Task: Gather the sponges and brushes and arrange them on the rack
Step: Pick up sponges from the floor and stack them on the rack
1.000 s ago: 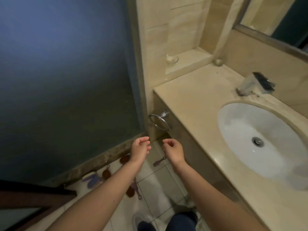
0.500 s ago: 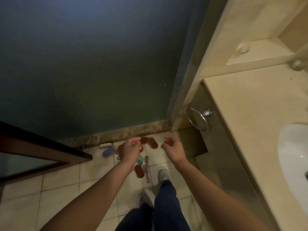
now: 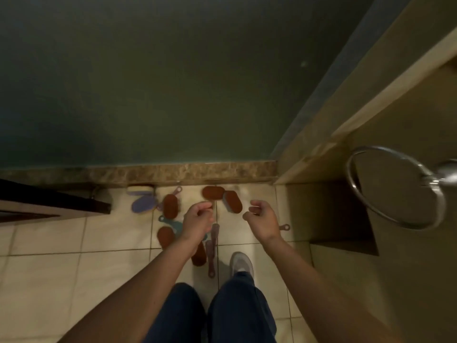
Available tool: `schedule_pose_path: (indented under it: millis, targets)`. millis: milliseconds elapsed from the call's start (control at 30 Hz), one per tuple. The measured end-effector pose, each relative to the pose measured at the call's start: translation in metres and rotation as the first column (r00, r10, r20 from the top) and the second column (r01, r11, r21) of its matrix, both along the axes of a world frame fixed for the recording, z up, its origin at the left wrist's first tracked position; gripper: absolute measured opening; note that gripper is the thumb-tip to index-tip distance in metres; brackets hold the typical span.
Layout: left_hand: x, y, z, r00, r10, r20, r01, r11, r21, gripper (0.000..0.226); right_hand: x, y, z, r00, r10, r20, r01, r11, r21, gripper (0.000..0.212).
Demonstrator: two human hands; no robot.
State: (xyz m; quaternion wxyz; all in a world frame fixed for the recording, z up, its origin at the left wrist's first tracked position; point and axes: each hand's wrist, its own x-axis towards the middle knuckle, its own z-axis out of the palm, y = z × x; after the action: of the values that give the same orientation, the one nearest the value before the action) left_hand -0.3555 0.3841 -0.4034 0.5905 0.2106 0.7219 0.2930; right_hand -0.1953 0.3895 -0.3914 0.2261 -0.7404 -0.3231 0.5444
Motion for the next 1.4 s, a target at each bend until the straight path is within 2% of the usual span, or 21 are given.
schedule_pose_path:
  millis: [233,333,500,633,733,867,933,1067,1167,1267,1400]
  targets:
    - [0.018,0.039,-0.168,0.999,-0.030,0.027,0.031,0.999,-0.015,0.018,0.005,0.033,-0.177,1.000,-0.020,0.003,0.020,1.000,-0.019,0.033]
    - [0.024,0.054,-0.227,0.999,-0.038,0.035,0.039,0.999,-0.027,0.021,0.008,0.045,-0.241,1.000,-0.011,0.004,0.011,1.000,-0.019,0.039]
    - [0.032,0.068,-0.301,0.997,-0.053,0.059,0.055,0.998,-0.031,0.029,0.010,0.063,-0.320,1.000,0.007,-0.007,-0.007,1.000,-0.012,0.049]
    - [0.035,0.074,-0.343,0.996,-0.091,-0.025,0.089,0.994,-0.062,0.033,0.007,0.072,-0.363,0.999,0.034,-0.019,-0.034,0.999,-0.007,0.057]
    - [0.037,0.077,-0.363,0.993,-0.098,-0.060,0.093,0.991,-0.093,0.035,0.004,0.078,-0.387,0.998,0.056,-0.012,-0.056,0.998,-0.030,0.066]
    - [0.041,0.076,-0.374,0.999,-0.046,-0.022,0.043,0.992,-0.116,0.032,0.002,0.082,-0.404,0.996,0.064,-0.064,-0.069,0.995,-0.074,0.070]
    - [0.043,0.074,-0.376,1.000,-0.016,-0.015,0.014,0.994,-0.106,0.031,0.002,0.081,-0.407,0.998,0.040,-0.047,-0.043,0.996,-0.077,0.062]
    - [0.041,0.072,-0.375,0.994,0.108,-0.035,-0.109,0.993,-0.034,0.032,-0.005,0.081,-0.402,0.998,-0.031,-0.054,0.034,0.998,0.048,0.020]
    - [0.031,0.074,-0.372,0.976,0.212,-0.042,-0.214,0.976,-0.048,0.045,-0.018,0.083,-0.396,0.989,-0.034,-0.146,0.045,0.996,0.075,0.022]
    - [0.017,0.073,-0.370,0.943,0.322,-0.086,-0.328,0.943,-0.061,0.047,-0.035,0.086,-0.391,0.986,0.075,-0.150,-0.058,0.992,0.113,0.026]
    - [-0.004,0.069,-0.371,0.901,0.408,-0.144,-0.420,0.906,-0.056,0.046,-0.054,0.097,-0.390,0.955,0.294,0.048,-0.298,0.933,0.200,0.024]
